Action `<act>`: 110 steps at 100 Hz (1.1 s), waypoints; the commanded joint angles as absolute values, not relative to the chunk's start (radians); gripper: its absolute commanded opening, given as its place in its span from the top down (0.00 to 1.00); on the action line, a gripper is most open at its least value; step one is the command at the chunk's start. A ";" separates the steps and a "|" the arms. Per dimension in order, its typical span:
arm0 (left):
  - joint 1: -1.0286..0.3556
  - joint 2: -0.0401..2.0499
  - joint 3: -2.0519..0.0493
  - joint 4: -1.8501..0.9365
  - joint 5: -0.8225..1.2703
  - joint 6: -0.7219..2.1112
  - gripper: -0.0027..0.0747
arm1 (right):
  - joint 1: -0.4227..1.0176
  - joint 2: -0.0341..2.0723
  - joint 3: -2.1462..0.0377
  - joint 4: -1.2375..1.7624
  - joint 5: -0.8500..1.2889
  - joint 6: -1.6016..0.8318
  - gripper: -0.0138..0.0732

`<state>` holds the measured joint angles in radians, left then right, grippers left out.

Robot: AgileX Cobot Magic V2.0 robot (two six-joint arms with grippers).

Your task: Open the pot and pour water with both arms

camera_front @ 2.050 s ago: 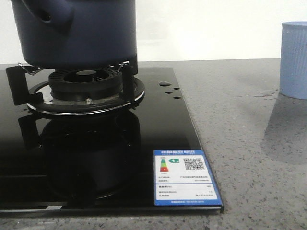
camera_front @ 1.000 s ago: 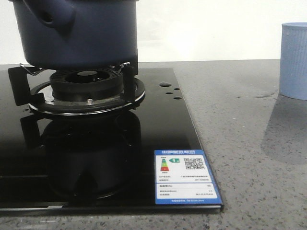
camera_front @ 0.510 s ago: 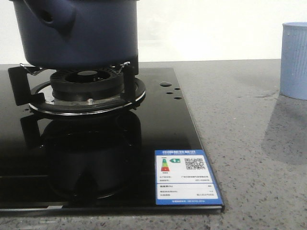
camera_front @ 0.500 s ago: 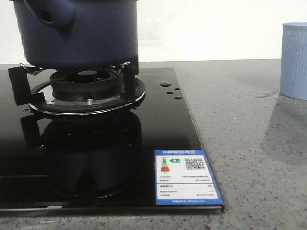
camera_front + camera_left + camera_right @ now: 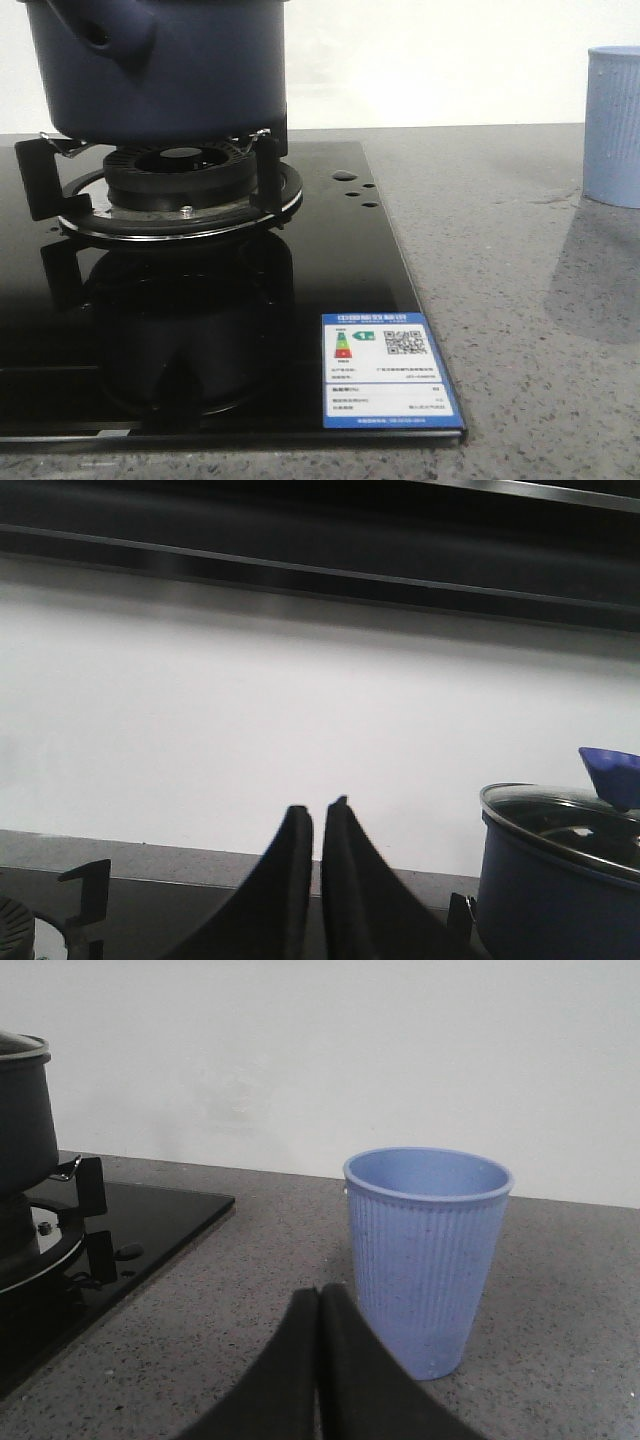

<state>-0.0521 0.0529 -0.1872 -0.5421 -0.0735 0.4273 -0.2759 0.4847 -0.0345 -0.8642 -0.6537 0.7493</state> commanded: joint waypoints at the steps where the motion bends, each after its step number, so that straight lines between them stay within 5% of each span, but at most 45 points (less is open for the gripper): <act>1: -0.048 0.062 -0.213 -0.548 -0.138 0.425 0.99 | -0.276 0.485 -0.058 -0.825 -0.702 0.739 0.92; 28: -0.048 0.062 -0.208 -0.524 -0.140 0.425 0.99 | -0.276 0.485 -0.058 -0.825 -0.702 0.739 0.92; 50: -0.006 0.062 -0.111 -0.119 -0.142 0.105 0.99 | -0.276 0.485 -0.058 -0.825 -0.702 0.739 0.92; 110: -0.047 -0.029 0.013 -0.121 -0.040 0.090 0.99 | -0.276 0.485 -0.058 -0.828 -0.700 0.739 0.92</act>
<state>-0.0324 -0.0027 -0.0013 -0.1101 0.0355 0.1032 -0.2759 0.4847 -0.0345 -0.8642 -0.6514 0.7493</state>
